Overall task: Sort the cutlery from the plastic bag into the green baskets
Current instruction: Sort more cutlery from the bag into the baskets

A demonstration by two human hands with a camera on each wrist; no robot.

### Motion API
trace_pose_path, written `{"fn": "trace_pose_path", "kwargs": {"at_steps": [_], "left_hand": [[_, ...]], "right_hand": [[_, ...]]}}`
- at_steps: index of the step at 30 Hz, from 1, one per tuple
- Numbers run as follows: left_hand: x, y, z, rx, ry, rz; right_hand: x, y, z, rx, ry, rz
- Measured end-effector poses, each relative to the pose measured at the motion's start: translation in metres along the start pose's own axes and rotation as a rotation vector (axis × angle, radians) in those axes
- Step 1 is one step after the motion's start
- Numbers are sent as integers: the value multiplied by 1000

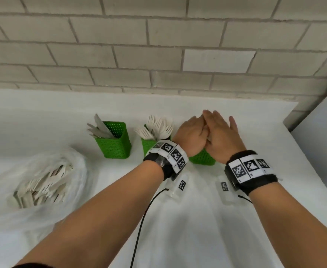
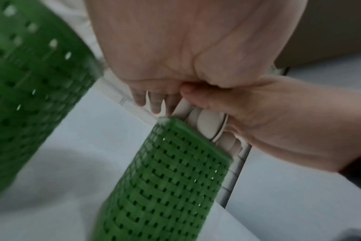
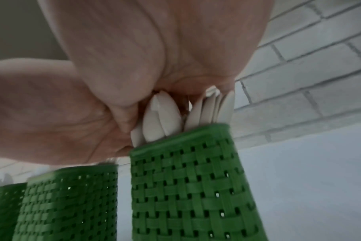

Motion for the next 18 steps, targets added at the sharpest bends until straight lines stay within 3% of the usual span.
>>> {"fn": "trace_pose_path", "kwargs": {"at_steps": [5, 9, 11, 13, 15, 18], "left_hand": [[53, 34, 24, -42, 165, 196], [113, 83, 1, 24, 310, 305], [154, 117, -23, 43, 192, 357], [198, 157, -49, 87, 5, 391], [239, 203, -81, 219, -181, 396], [288, 271, -141, 526, -468, 373]], "right_hand": [[5, 1, -12, 29, 20, -69], [51, 3, -58, 65, -235, 141], [67, 8, -99, 164, -389, 206], [63, 12, -147, 262, -517, 140], [47, 20, -201, 391, -615, 8], [10, 29, -280, 552, -683, -197]]}}
Point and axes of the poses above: each hand's wrist, its own y-axis away from the middle knuckle, its own x-axis out of the back of the hand, z = x × y, the point moved 9 cm from there along -y, towards the middle knuckle, and after that the axes turned 6 degrees about y, right-handed, at the moved point
